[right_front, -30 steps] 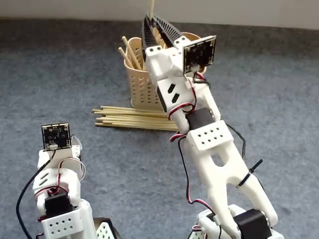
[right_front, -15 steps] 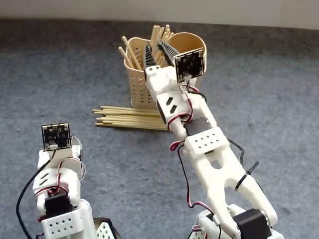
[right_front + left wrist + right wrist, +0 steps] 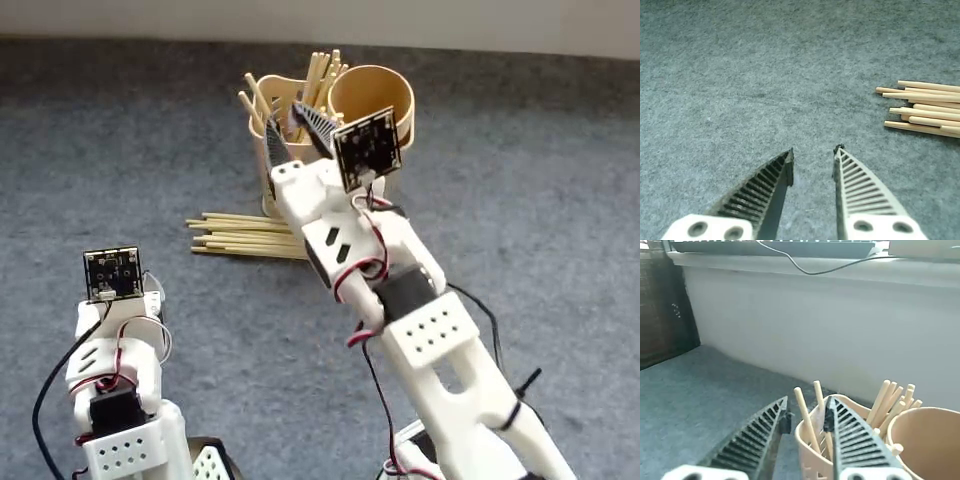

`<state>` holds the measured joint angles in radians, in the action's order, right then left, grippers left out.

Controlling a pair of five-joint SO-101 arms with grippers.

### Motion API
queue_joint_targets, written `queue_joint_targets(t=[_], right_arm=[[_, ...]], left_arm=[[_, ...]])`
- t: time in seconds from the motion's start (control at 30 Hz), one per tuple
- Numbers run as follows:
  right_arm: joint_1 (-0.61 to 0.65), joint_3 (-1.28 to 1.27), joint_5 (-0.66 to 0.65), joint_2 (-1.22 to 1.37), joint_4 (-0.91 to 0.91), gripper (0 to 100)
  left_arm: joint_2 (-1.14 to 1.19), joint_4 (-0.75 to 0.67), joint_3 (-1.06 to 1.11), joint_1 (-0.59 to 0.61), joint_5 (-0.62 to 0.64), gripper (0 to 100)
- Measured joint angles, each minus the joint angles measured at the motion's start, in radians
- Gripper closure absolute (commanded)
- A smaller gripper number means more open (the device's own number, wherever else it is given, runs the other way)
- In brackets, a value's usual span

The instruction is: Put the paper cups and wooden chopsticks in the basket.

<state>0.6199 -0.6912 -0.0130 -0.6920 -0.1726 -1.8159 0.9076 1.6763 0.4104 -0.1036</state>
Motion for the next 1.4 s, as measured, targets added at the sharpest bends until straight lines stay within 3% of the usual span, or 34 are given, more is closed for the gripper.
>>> queue_joint_targets(t=[0.33,0.57,0.77,1.2,1.4], right_arm=[[0.04,-0.026,0.0,-0.173,-0.333,97.1],[0.041,-0.187,0.0,-0.178,-0.345,97.1],[0.041,-0.313,0.0,-0.066,-0.118,97.1],[0.005,-0.327,0.0,0.54,0.382,97.1],[-0.029,-0.287,0.0,0.697,0.446,97.1]], left_arm=[[0.0,0.0,0.0,0.0,0.0,86],[0.0,0.0,0.0,0.0,0.0,86],[0.0,0.0,0.0,0.0,0.0,86],[0.0,0.0,0.0,0.0,0.0,86],[0.0,0.0,0.0,0.0,0.0,86]])
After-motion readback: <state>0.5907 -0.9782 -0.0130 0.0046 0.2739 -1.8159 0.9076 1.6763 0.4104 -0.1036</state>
